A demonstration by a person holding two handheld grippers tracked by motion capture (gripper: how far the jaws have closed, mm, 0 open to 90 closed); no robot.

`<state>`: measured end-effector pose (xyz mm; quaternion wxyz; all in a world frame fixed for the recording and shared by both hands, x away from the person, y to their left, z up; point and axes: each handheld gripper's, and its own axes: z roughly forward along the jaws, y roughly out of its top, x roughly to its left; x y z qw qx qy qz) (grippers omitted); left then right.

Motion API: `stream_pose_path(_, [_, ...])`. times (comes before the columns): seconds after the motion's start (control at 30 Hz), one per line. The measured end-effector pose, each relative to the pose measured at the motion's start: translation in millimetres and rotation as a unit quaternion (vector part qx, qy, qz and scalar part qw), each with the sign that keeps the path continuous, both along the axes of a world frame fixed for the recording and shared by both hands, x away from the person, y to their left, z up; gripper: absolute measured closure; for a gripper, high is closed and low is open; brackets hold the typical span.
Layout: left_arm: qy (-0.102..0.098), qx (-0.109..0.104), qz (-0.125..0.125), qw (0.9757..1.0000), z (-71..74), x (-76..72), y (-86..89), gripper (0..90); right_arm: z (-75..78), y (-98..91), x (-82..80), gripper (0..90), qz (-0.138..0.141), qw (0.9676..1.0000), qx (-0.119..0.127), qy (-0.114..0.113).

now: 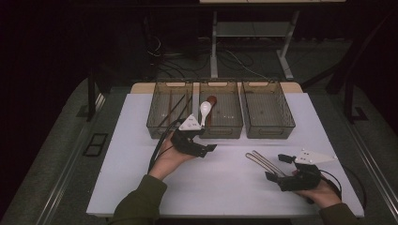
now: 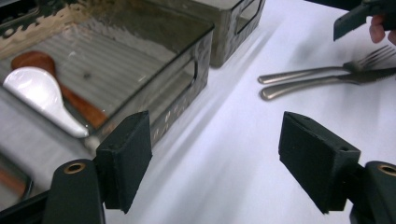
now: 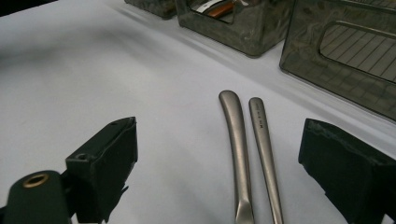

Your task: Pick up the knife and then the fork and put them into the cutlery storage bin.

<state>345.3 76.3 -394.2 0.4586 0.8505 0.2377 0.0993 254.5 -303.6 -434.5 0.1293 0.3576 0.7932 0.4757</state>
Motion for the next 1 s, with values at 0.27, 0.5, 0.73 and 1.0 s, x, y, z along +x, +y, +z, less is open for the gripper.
stream_pose_path(0.27, [-0.014,-0.007,0.010,0.9998,-7.6,-23.2,22.9,19.0,0.2,-0.2,0.2,11.8,0.000,1.0000,0.000,0.000])
stream_pose_path(0.5, [-0.019,-0.013,0.020,0.9995,-16.0,-41.1,44.2,13.9,0.4,-0.6,-0.4,11.8,0.000,1.0000,0.000,0.003])
stream_pose_path(0.73, [-0.006,-0.022,0.025,0.9994,-28.6,-55.7,60.9,11.5,0.2,0.0,-0.3,11.8,0.003,1.0000,-0.003,0.006])
stream_pose_path(1.0, [-0.003,-0.015,0.030,0.9994,-37.8,-70.7,72.7,0.1,4.8,-1.2,-0.4,13.8,0.013,0.9997,-0.017,0.015])
